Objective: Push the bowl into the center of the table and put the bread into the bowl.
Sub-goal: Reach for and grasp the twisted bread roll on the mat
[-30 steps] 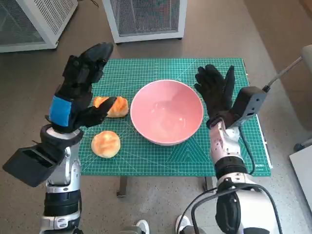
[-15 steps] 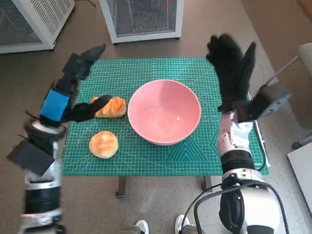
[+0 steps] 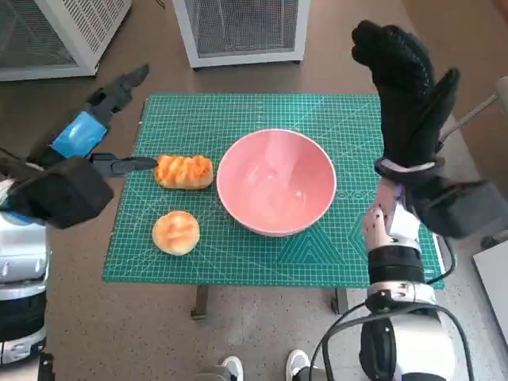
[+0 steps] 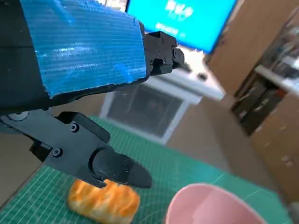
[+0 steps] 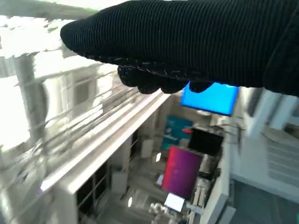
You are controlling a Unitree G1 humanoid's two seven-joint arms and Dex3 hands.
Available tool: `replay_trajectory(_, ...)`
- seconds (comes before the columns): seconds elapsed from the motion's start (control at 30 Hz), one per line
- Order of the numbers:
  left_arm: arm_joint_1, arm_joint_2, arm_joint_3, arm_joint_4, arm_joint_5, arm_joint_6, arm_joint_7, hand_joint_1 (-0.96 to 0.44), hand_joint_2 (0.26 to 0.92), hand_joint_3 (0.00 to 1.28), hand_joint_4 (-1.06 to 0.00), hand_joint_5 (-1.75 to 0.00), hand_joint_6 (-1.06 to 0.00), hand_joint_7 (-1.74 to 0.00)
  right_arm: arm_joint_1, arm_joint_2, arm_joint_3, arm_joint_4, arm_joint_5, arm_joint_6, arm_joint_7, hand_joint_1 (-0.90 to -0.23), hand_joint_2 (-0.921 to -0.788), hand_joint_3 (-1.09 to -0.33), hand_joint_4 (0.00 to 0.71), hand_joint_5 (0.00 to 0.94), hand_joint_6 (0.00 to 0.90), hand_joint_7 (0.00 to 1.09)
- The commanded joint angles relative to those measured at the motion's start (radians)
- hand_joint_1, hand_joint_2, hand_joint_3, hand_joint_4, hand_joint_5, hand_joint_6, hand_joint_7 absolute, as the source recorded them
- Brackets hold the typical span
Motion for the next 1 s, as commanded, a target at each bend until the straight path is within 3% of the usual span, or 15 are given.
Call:
replay_trajectory(0.03,-0.048,-0.002,-0.077,0.023,0.063,0.08,-0.026,0.13,0.727,0.01,-0.03,-0.01,-0.11,-0.08,0.05,-0.005,0.023,-0.054,0.014,0.014,0.011,-0.537,-0.921,-0.615,0.24,0.022,0.061,0.5)
replay_trajectory(0.47,-0.21,-0.058,-0.28,0.256,0.199,0.188,-0.097,-0.02,0.734,0.02,-0.05,0.0,-0.13,-0.05,0.1,-0.005,0.063,-0.141,0.025,0.067,-0.002,-0.528,-0.921,-0.615,0.243,0.017,0.06,0.5)
replay_trajectory(1.0,-0.357,-0.167,-0.418,0.71,0.272,0.055,-0.023,-0.07,0.729,0.01,-0.06,-0.01,-0.17,-0.04,0.131,-0.006,0.078,-0.183,0.023,0.096,-0.016,-0.517,-0.921,-0.618,0.243,0.011,0.061,0.51)
